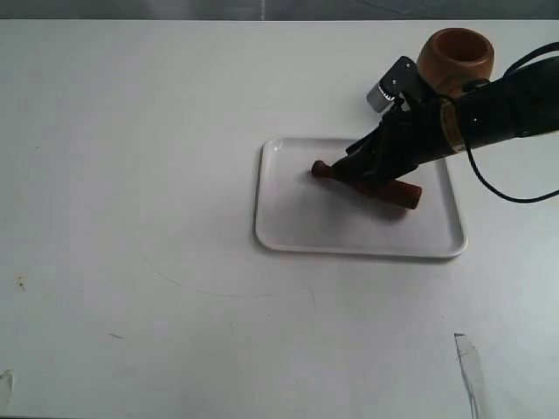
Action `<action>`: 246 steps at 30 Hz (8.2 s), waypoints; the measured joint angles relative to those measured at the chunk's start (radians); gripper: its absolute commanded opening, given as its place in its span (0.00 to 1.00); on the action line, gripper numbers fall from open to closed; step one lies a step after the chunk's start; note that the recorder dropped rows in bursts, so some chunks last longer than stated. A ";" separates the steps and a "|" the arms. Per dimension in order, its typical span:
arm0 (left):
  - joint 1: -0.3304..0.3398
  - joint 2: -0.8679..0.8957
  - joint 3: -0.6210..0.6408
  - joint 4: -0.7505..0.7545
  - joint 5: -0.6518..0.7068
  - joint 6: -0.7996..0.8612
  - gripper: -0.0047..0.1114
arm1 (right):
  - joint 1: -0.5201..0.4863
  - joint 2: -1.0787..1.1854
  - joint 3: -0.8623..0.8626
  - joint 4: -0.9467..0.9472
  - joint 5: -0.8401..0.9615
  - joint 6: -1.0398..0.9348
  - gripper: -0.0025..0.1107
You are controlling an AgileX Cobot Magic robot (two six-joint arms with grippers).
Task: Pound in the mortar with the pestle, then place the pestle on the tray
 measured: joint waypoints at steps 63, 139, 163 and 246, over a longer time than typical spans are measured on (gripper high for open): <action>0.000 0.000 0.000 0.000 0.000 0.000 0.04 | 0.000 -1.644 0.364 0.017 0.184 0.849 0.02; 0.000 0.000 0.000 0.000 0.000 0.000 0.04 | 0.000 -1.975 0.677 2.064 1.024 -1.432 0.02; 0.000 0.000 0.000 0.000 0.000 0.000 0.04 | -0.181 -2.015 0.995 2.053 0.691 -1.473 0.02; 0.000 0.000 0.000 0.000 0.000 0.000 0.04 | -0.268 -2.015 0.995 1.623 0.726 -1.170 0.02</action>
